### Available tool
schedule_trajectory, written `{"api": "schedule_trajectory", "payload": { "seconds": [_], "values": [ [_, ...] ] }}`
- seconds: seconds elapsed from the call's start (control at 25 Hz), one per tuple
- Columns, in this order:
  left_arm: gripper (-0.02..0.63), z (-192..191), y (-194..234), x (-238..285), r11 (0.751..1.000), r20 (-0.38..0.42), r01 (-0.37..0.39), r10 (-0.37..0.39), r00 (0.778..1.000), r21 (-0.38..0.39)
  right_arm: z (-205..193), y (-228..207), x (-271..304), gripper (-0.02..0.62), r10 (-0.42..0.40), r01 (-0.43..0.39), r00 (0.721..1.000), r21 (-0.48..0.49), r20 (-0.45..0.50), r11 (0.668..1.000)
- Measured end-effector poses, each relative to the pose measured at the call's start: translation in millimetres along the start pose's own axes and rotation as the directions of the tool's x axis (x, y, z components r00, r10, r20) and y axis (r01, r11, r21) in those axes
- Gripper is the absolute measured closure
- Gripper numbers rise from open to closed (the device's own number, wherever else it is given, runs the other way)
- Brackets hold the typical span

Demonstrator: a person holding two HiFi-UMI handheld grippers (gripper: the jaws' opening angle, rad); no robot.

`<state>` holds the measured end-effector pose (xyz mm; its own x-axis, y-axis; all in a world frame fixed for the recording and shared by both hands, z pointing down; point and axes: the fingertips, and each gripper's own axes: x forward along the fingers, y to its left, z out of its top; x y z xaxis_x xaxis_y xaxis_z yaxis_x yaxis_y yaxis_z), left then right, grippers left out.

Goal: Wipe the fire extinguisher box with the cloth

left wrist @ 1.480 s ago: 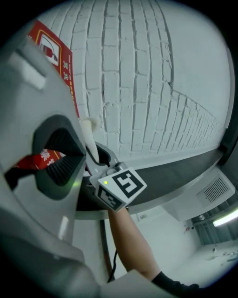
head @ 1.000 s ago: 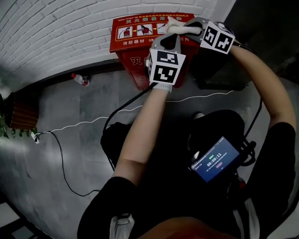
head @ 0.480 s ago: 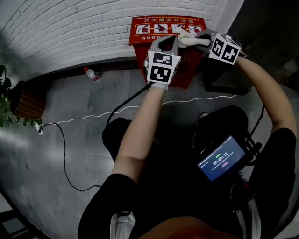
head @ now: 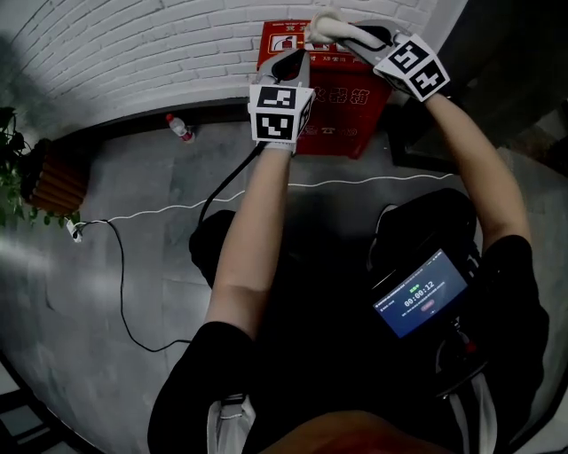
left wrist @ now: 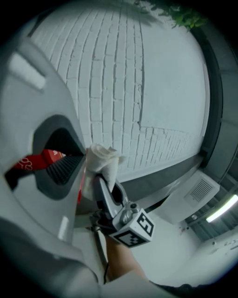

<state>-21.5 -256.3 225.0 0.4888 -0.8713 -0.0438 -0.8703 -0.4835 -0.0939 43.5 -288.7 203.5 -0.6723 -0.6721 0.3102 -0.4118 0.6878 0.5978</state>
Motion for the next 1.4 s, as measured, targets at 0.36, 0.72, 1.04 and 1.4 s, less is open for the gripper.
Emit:
{"api": "schedule_trajectory", "payload": {
  "seconds": [0.36, 0.72, 1.04, 1.4],
  "values": [
    [0.606, -49.3, 37.8, -8.7, 0.998, 0.017, -0.047, 0.048, 0.999, -0.04, 7.1, 26.1, 44.2, 0.489, -0.144, 0.038, 0.957, 0.384, 0.25, 0.922],
    [0.606, -95.5, 50.3, -31.5, 0.99, -0.012, -0.099, 0.099, 0.995, -0.104, 3.1, 108.1, 76.2, 0.489, -0.164, -0.036, 0.937, 0.552, 0.309, 0.833],
    [0.606, -145.5, 67.3, -46.3, 0.981, -0.139, -0.148, 0.13, 0.982, -0.125, -31.3, 163.0, 111.3, 0.491, -0.123, -0.132, 0.935, 0.649, 0.332, 0.749],
    [0.606, -184.9, 74.5, -48.6, 0.981, -0.221, -0.163, 0.137, 0.966, -0.103, -60.9, 181.5, 150.2, 0.491, -0.085, -0.201, 0.935, 0.711, 0.345, 0.674]
  ]
}}
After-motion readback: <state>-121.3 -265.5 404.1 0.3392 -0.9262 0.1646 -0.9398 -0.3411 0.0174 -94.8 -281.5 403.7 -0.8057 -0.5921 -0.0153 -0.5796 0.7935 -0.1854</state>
